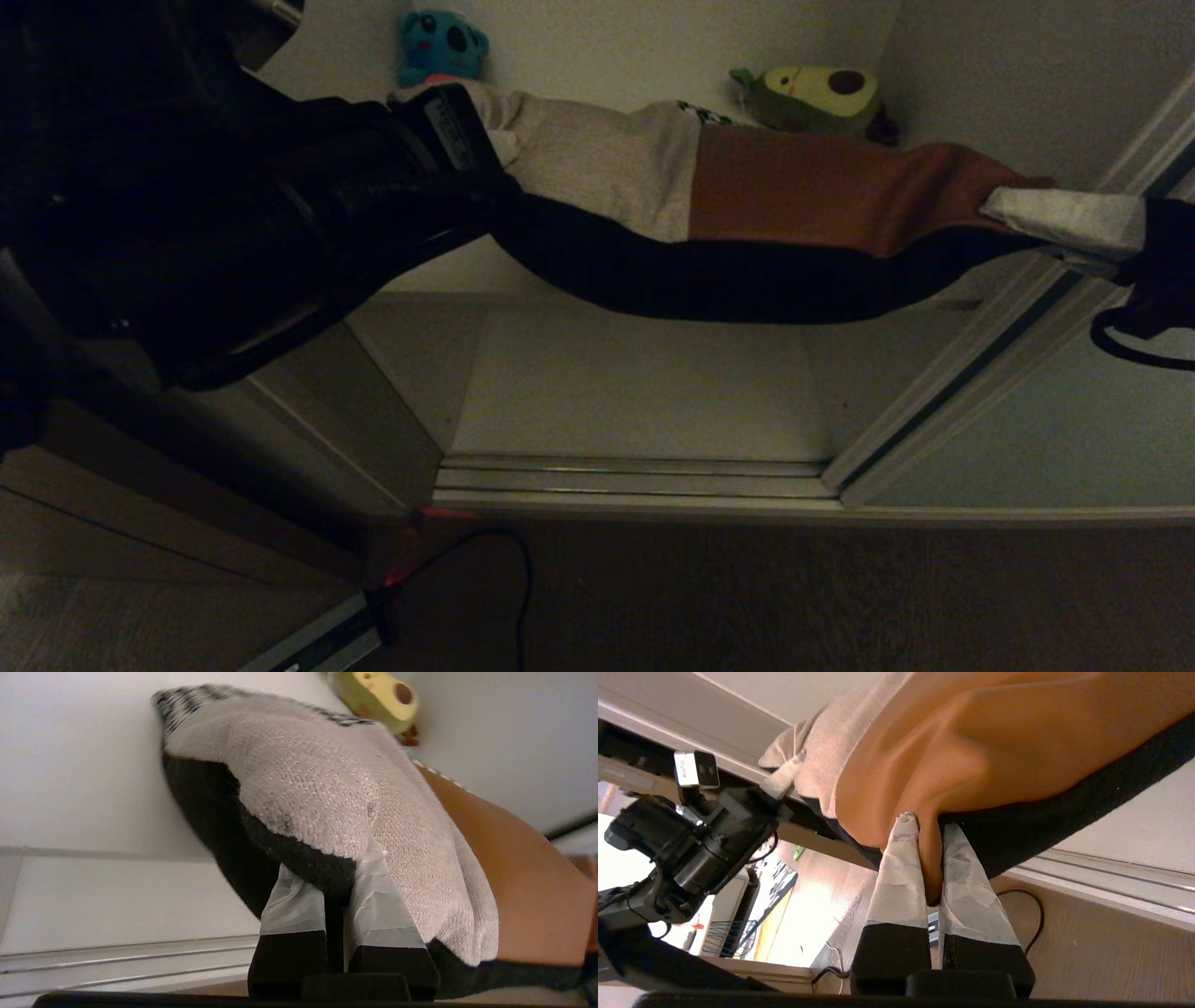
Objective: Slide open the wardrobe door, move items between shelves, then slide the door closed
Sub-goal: Place the pillow on the lower shelf
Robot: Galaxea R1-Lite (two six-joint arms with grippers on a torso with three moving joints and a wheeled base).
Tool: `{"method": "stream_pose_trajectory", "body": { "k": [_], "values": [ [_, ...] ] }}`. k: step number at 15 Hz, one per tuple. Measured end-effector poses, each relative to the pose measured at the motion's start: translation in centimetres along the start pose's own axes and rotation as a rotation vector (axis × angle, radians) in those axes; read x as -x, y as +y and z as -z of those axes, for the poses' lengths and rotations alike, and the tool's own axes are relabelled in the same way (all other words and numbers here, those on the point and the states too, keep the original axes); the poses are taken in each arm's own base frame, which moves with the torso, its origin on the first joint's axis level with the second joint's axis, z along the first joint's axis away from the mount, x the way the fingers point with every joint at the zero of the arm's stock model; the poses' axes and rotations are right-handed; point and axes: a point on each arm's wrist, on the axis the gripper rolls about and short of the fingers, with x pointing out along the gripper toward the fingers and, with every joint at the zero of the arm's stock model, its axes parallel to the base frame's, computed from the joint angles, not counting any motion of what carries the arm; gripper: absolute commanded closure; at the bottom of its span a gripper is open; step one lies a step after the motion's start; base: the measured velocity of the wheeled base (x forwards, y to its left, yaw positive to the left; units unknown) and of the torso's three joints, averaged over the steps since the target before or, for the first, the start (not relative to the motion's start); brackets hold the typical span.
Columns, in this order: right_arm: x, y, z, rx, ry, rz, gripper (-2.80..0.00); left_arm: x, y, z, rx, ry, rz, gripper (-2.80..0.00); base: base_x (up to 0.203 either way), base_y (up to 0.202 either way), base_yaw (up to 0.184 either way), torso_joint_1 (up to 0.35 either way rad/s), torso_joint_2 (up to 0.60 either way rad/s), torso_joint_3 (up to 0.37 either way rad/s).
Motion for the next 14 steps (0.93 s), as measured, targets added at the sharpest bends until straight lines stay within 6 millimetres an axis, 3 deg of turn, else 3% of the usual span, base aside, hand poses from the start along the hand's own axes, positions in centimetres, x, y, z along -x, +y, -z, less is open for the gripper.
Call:
{"method": "stream_pose_trajectory", "body": {
  "k": [7,11,14],
  "values": [
    [4.0,3.4,0.6,-0.006,0.020,-0.022,0.00,3.8,-1.0,-0.1,-0.028,0.015,0.079,0.00,0.000,0.000,0.000,0.000,0.00,0.000],
    [4.8,4.3,0.6,0.005,0.014,-0.048,0.00,5.4,-1.0,-0.6,-0.043,0.008,0.115,0.00,0.000,0.000,0.000,0.000,0.00,0.000],
    [4.7,4.2,1.0,-0.007,0.031,-0.049,0.00,5.5,-1.4,-0.3,-0.039,0.021,0.135,0.00,0.000,0.000,0.000,0.000,0.00,0.000]
  ]
}}
